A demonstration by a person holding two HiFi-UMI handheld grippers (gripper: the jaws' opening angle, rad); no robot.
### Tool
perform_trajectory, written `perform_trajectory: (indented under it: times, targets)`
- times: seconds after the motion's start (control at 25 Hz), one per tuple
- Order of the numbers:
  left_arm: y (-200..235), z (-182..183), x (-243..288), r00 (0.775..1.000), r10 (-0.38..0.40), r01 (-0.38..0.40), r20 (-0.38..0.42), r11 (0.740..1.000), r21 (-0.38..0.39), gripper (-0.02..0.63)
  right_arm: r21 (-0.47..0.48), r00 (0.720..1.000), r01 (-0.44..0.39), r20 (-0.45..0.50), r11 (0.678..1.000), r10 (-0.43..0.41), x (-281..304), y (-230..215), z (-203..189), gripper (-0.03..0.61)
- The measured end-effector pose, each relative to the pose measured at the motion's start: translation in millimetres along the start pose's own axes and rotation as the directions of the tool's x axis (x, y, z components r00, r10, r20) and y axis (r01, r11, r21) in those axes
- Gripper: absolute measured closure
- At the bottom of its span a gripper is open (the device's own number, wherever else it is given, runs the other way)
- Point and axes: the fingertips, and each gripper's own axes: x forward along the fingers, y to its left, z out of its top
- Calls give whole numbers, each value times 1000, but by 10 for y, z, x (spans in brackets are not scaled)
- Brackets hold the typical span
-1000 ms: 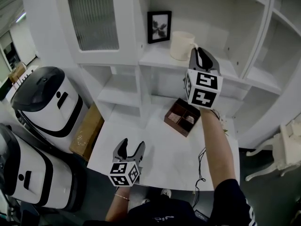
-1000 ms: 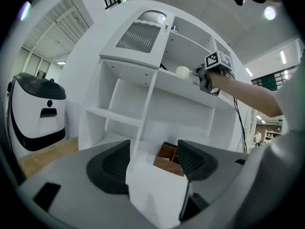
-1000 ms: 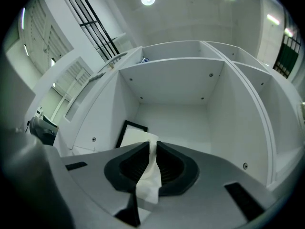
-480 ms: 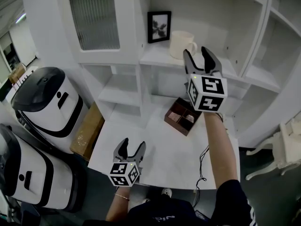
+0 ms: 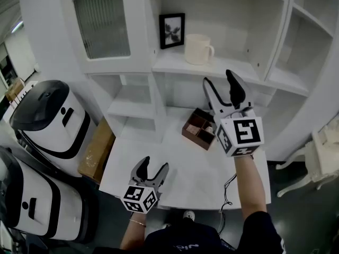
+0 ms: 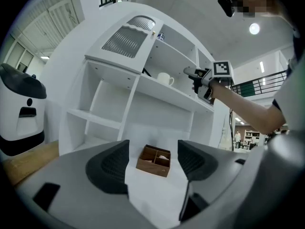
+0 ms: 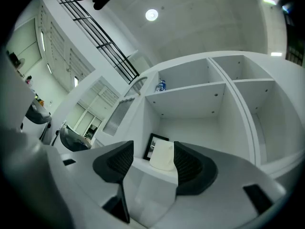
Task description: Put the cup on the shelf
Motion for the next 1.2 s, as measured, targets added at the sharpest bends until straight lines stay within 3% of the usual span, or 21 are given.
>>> perform_trajectory:
  times: [0.48, 0.68, 1.04, 1.2]
  targets:
    - [-131, -11, -121, 999, -42, 41, 20, 998, 43, 305, -3, 988, -1, -154, 1000, 0, -950, 407, -547, 333]
    - [-143, -40, -164, 999, -40, 38, 25, 997, 63, 305, 59, 975, 37, -220, 998, -23, -1300, 451, -846, 333]
    - [-152, -269, -286, 999, -49, 49, 3, 997, 57, 305, 160, 933, 122, -355, 980, -58, -1990, 597, -1540, 330]
    - [-180, -542, -379, 997, -52, 54, -50, 998, 31, 305, 160, 893, 113, -449, 981, -30, -2323, 847, -1909, 331]
